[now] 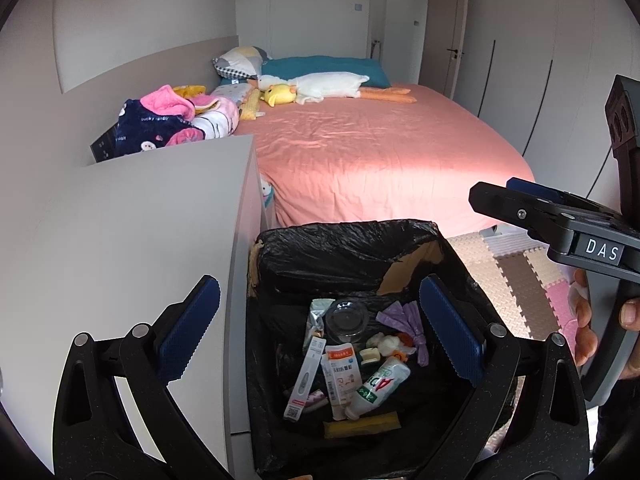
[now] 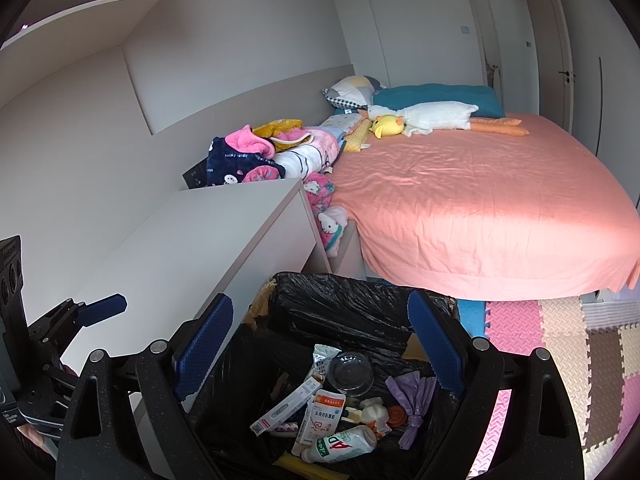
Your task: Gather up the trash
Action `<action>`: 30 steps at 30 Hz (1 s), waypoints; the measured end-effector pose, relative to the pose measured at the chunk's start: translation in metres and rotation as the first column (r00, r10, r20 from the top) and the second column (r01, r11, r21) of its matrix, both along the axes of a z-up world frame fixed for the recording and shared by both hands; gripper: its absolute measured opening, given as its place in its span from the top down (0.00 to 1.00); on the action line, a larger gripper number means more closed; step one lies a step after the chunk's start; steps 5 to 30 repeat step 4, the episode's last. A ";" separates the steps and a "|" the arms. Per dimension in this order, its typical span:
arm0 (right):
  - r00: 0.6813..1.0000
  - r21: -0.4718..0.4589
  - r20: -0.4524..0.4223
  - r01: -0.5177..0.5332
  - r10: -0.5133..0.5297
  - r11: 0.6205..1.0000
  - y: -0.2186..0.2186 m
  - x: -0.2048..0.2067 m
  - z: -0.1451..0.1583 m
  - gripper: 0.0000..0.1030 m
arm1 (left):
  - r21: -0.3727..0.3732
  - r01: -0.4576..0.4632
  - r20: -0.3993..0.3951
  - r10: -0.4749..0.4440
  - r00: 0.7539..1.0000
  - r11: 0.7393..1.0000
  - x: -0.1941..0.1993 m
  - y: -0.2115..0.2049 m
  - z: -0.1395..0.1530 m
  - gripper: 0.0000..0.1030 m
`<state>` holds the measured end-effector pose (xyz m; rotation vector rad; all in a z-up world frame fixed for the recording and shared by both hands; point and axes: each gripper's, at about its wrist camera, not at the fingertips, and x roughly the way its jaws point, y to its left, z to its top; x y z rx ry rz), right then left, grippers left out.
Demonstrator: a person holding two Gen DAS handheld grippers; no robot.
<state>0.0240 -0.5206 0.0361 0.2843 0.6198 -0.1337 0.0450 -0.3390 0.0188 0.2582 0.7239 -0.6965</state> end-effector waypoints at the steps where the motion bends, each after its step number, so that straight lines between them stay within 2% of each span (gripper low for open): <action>1: 1.000 0.000 0.000 -0.001 0.001 1.000 0.000 0.000 0.000 0.13 | 0.005 -0.002 -0.009 0.002 1.000 1.000 0.000 0.000 0.000 0.06; 30: 1.000 -0.002 -0.001 -0.001 0.001 1.000 0.000 0.000 0.000 0.13 | 0.015 -0.017 -0.020 0.018 1.000 1.000 0.002 0.002 -0.001 0.06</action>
